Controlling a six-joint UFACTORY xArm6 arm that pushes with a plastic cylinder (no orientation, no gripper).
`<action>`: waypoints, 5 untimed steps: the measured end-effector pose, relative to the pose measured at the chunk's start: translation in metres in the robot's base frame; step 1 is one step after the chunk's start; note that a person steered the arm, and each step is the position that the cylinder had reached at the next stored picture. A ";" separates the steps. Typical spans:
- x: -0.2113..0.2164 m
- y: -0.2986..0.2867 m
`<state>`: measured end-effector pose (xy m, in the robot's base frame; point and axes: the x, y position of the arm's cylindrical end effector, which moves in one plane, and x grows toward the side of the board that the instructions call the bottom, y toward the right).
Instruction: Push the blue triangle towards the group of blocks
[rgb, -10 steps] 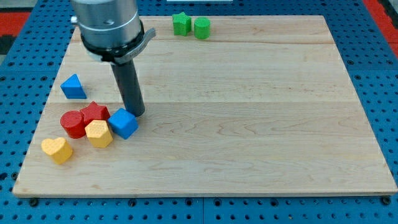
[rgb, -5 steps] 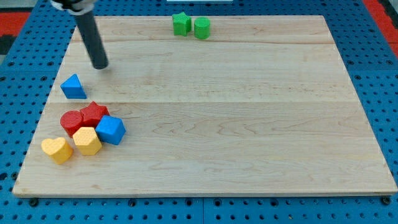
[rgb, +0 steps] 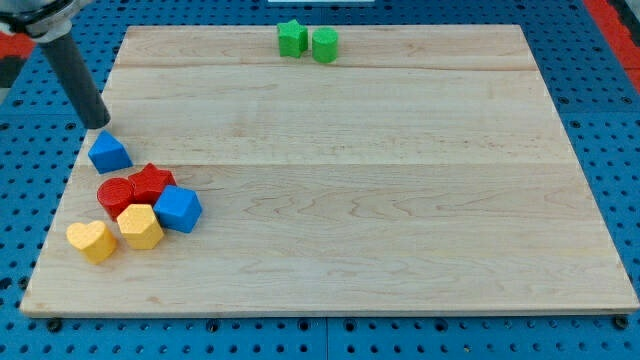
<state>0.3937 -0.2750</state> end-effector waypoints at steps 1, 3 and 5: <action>0.055 0.023; -0.008 0.064; 0.029 0.129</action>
